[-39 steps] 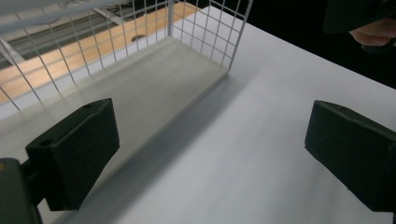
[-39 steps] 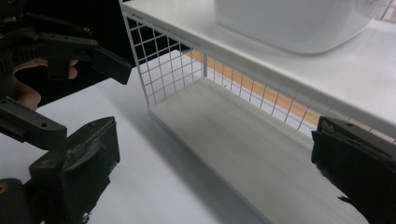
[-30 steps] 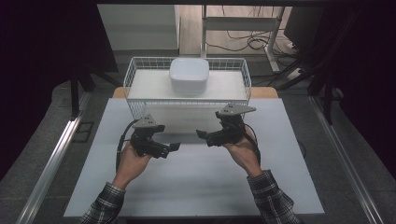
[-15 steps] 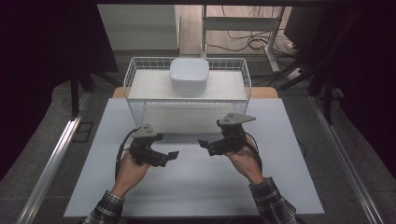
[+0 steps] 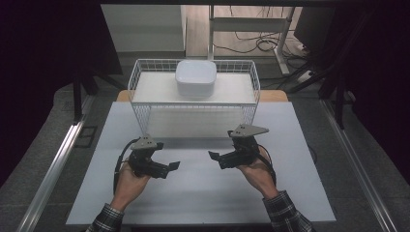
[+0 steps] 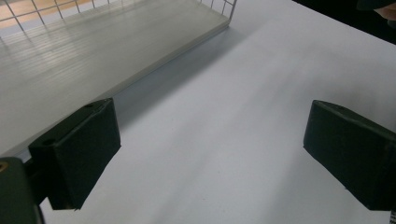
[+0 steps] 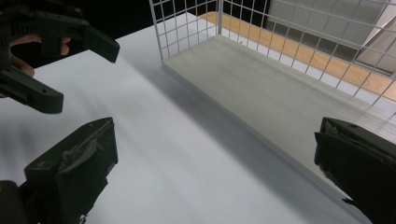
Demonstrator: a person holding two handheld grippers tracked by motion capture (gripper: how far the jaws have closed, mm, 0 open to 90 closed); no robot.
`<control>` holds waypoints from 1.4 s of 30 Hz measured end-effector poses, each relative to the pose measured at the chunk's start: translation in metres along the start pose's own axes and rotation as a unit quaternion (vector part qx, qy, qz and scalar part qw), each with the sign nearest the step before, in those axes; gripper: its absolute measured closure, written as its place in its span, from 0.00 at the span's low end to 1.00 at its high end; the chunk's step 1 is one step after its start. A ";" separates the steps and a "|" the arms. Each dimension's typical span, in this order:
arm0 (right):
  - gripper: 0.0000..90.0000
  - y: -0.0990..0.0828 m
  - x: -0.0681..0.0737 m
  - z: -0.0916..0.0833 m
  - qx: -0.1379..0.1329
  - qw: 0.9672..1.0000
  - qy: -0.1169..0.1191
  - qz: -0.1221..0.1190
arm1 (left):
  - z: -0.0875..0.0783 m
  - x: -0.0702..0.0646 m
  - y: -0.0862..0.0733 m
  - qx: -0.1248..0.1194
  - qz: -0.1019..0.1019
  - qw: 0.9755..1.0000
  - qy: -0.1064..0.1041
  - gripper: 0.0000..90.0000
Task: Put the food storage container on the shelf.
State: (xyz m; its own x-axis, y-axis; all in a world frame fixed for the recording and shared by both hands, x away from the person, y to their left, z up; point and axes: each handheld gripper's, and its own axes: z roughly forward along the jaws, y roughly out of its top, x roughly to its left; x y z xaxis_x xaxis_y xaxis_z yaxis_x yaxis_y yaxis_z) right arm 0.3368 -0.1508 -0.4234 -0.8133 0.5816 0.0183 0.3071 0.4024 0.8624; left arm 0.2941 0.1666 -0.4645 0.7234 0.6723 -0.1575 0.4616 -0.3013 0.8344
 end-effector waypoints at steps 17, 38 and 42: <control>0.00 -0.017 0.009 -0.013 0.006 1.000 -0.009 0.005 | -0.007 -0.011 -0.019 -0.006 0.002 1.000 0.018 0.04; 0.00 -0.048 0.010 -0.028 0.026 0.999 -0.022 0.003 | -0.019 -0.012 -0.052 0.000 -0.016 0.999 0.033 0.04; 0.00 -0.056 0.007 -0.033 0.030 0.999 -0.027 0.010 | -0.023 -0.011 -0.057 0.001 -0.021 0.999 0.038 0.04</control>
State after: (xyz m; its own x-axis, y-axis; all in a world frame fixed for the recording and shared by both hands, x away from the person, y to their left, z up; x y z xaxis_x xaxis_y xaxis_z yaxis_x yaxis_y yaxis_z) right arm 0.2973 -0.1925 -0.4550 -0.7796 0.6263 0.0064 0.3528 0.4307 0.8307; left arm 0.2480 0.1925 -0.4983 0.6623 0.7339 -0.1506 0.4917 -0.2742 0.8265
